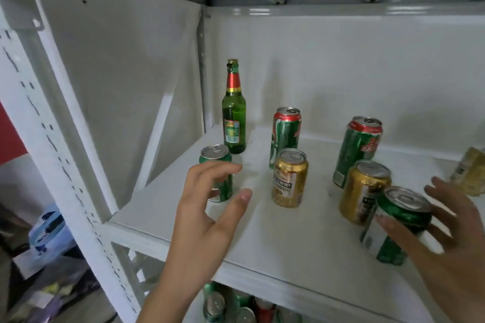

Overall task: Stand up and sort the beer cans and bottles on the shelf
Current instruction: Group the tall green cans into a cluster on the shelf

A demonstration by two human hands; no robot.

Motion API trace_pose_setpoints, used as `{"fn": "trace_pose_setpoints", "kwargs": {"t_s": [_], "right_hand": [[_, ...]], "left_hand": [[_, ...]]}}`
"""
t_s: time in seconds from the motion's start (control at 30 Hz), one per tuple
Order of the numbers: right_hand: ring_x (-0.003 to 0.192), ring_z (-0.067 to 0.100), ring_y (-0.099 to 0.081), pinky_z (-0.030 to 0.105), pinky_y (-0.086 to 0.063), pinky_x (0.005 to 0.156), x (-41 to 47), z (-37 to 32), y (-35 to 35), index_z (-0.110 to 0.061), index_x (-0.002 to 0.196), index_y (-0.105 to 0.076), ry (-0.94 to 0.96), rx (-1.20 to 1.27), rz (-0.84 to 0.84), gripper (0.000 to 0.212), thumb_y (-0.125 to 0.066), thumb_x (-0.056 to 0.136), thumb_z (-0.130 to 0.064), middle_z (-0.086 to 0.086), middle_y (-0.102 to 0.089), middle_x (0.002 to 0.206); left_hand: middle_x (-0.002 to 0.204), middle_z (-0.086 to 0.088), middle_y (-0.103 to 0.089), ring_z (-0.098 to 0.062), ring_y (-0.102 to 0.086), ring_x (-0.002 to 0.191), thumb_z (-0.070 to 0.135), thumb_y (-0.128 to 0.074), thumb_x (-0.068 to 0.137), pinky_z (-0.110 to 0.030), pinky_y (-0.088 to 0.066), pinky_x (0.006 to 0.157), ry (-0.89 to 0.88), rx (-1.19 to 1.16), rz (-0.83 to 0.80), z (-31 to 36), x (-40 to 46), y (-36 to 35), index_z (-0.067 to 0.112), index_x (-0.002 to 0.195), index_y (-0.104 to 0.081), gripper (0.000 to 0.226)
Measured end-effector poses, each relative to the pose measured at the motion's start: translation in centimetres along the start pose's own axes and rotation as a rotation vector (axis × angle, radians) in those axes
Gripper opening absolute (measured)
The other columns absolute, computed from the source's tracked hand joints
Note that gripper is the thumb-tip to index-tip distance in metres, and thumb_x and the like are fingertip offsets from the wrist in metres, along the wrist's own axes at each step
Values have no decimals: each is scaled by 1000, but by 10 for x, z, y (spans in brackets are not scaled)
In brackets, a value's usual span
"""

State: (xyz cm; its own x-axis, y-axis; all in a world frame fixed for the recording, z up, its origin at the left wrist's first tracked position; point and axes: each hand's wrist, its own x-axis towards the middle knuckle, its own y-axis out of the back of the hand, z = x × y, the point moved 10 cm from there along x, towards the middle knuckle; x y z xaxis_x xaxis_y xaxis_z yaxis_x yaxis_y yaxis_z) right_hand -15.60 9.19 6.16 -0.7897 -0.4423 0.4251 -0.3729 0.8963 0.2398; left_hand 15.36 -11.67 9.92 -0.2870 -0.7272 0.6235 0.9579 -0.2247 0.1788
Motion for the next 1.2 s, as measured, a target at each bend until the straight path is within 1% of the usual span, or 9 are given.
{"fn": "trace_pose_setpoints", "kwargs": {"t_s": [0.13,0.2,0.27,0.37,0.53,0.67,0.77,0.9,1.2], "right_hand": [[130,5,-55,16,-54,97,-11,43,10,-59,141,-39,-126,-34,-32,109,-100,55,-33,-15,-47,154],[121,0,-58,14,-53,96,-17,13,2,-60,134,-46,-108,-49,64,91,-93,66,-20,-21,-55,140],[115,9,-59,27,-52,101,-24,-15,-11,-63,119,-48,-92,-86,142,77,-85,74,-12,-16,-56,132],[113,21,-57,43,-48,102,-31,-23,-21,-52,130,-49,-107,-139,150,76,-86,76,-12,-8,-52,132],[107,26,-64,43,-53,92,-31,-21,-12,-40,129,-55,-134,-204,218,70,-89,74,-14,-3,-64,123],[108,27,-67,42,-55,92,-38,-30,-4,-30,132,-60,-89,-229,384,71,-92,69,-21,-5,-67,120],[109,23,-65,24,-56,81,-39,-59,-13,-30,134,-57,22,-173,443,71,-90,71,-23,-9,-64,122],[104,3,-68,20,-58,82,-30,-102,-71,-37,129,-59,118,-48,264,69,-91,68,-23,-18,-68,115],[101,-16,-63,7,-52,80,-28,-117,-261,-44,115,-55,141,22,-246,60,-92,71,-26,-41,-65,104]], "left_hand": [[129,12,-61,-14,-61,121,44,-69,83,-38,-55,97,33,-34,-22,-42,26,29,36,118,-65,36],[131,14,-59,-8,-61,119,47,-68,80,-34,-55,94,41,-9,-18,-63,39,41,43,122,-60,44],[137,13,-55,-7,-59,119,45,-71,80,-29,-53,93,64,13,-31,-82,54,44,44,132,-54,55],[143,14,-45,-10,-54,120,30,-80,83,-33,-50,98,139,42,-131,-108,73,27,44,144,-47,71],[139,10,-56,-14,-62,114,28,-86,79,-42,-57,99,263,-46,-217,-135,77,2,39,147,-45,80],[123,15,-62,3,-62,101,20,-88,78,-21,-55,82,200,-60,-209,-127,76,4,35,141,-50,75],[122,18,-65,3,-64,101,19,-87,78,-9,-53,73,155,-69,-164,-123,84,21,35,135,-56,66],[119,17,-67,7,-66,97,14,-84,81,-3,-51,73,74,-90,-60,-119,103,64,26,131,-62,56],[118,35,-63,6,-65,104,20,-86,79,-4,-52,80,78,6,-165,-143,101,82,34,131,-61,58]]}}
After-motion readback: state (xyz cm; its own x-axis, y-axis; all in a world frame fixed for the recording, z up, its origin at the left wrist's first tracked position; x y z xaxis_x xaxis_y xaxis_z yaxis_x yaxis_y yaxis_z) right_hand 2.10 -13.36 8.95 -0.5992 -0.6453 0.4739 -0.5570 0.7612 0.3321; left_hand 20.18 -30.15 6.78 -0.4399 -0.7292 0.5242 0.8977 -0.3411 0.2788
